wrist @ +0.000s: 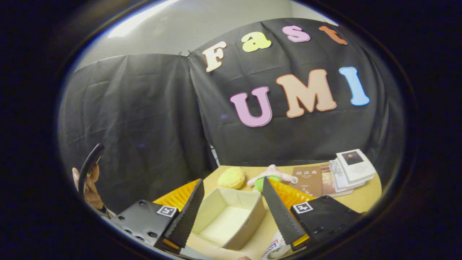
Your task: Open the storage box then place both shoes into the box .Put the left shoe in first, then the right shoe, with the right side of both shoes facing outward in a uniform manner.
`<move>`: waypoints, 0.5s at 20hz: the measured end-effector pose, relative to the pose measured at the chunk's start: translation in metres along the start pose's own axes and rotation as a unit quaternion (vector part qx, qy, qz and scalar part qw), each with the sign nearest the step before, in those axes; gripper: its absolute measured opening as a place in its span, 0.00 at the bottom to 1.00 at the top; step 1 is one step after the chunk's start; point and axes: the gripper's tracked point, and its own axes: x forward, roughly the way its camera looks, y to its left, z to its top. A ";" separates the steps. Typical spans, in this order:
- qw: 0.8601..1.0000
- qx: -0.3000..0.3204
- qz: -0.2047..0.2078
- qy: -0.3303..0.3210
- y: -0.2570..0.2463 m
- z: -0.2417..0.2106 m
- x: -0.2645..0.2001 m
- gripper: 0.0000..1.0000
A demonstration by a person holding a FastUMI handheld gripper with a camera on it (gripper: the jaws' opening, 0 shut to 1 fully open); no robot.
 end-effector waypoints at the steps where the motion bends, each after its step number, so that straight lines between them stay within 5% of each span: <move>1: 1.000 -0.004 -0.012 -0.005 -0.012 0.002 -0.006 1.00; 10: 0.992 -0.023 -0.110 -0.056 -0.104 0.026 -0.053 1.00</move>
